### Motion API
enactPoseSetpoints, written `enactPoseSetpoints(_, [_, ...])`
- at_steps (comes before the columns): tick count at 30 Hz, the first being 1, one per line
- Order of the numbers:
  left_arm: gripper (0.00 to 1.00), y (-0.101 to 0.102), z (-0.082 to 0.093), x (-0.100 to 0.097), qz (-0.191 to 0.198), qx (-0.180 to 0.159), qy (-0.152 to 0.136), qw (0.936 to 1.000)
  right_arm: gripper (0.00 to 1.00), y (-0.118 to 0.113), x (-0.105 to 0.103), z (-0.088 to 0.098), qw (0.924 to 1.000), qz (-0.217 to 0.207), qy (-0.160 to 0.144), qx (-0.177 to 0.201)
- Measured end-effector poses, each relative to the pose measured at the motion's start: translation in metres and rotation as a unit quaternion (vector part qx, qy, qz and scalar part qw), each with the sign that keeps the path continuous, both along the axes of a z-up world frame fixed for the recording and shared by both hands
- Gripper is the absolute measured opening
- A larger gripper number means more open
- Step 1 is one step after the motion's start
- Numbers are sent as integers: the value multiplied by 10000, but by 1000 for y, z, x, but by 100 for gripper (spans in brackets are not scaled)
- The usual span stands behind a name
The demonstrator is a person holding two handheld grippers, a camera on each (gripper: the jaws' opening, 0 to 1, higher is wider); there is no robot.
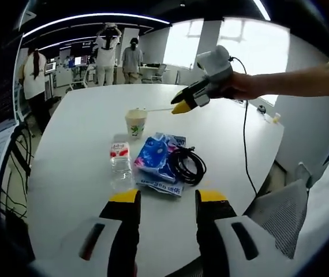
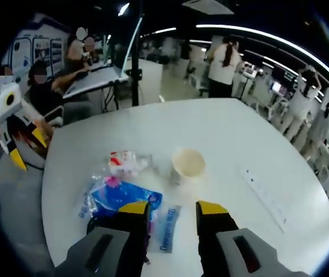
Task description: Arrange the tabletop items into an orderly group along one side of the table until the central work area is clear of visible clutter.
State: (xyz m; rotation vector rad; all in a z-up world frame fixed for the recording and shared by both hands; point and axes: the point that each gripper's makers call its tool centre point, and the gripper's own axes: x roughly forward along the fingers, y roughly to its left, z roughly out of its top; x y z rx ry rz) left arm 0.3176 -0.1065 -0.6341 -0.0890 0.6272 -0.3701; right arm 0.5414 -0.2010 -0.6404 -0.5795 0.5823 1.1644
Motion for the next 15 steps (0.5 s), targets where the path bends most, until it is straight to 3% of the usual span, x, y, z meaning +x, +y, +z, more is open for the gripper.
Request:
enactPoseSetpoints(7, [37, -7, 0, 4, -260, 147, 42, 9995, 33, -36, -21, 2, 9997, -224, 35, 113])
enactPoseSetpoints(15, [36, -10, 0, 14, -268, 135, 80, 9995, 33, -67, -45, -5, 9982, -519, 187, 221])
